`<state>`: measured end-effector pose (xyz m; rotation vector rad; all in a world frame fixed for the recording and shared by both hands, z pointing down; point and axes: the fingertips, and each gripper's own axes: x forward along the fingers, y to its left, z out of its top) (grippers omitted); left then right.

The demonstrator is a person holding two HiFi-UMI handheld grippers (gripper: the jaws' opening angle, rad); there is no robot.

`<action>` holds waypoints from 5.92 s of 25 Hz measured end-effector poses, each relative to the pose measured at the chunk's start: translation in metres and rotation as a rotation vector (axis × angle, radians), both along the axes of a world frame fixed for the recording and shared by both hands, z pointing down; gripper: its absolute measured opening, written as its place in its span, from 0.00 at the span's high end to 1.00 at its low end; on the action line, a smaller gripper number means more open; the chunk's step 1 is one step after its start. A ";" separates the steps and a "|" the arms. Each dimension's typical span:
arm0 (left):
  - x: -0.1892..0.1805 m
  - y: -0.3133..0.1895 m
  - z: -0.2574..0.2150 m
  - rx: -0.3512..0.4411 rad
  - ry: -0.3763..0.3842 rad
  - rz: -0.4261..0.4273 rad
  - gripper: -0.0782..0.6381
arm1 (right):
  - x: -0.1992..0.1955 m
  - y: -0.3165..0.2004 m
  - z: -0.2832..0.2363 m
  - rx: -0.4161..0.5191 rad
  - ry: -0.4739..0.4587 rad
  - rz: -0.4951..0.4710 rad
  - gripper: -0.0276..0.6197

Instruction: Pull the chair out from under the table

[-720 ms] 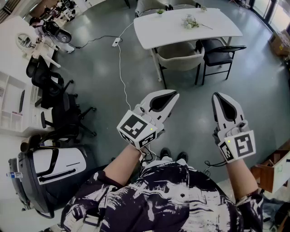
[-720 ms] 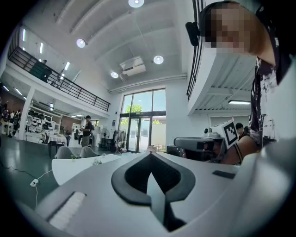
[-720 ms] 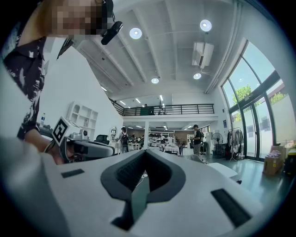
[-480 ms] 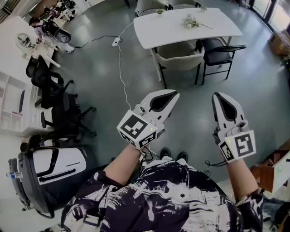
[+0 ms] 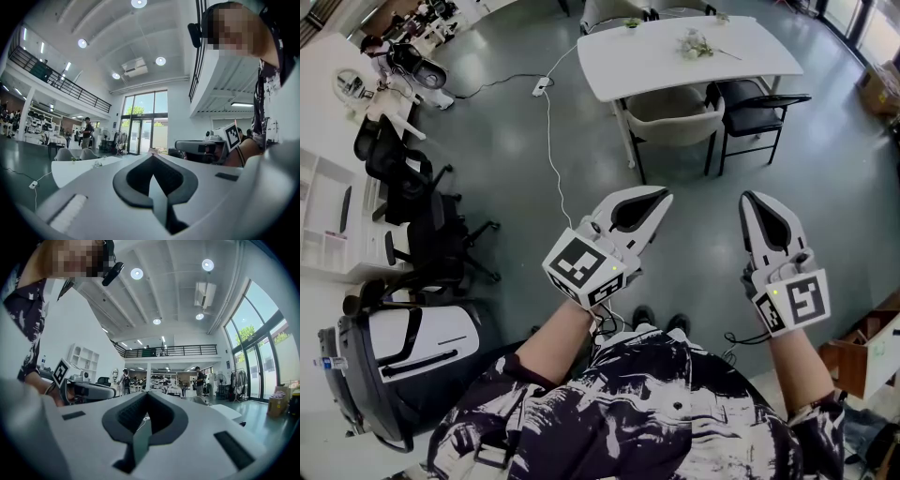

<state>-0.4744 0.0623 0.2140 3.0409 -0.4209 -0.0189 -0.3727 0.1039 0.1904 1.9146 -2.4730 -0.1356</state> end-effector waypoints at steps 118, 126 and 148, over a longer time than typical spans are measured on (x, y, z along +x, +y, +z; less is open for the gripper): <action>0.760 -0.382 0.328 0.179 -0.797 -0.114 0.31 | 0.768 -0.423 0.345 -0.436 0.835 -0.629 0.20; 0.760 -0.431 0.446 0.257 -1.077 -0.018 0.38 | 0.790 -0.472 0.492 -0.608 1.186 -0.675 0.20; 0.758 -0.448 0.510 0.409 -1.275 0.060 0.70 | 0.797 -0.491 0.548 -0.502 1.324 -0.654 0.80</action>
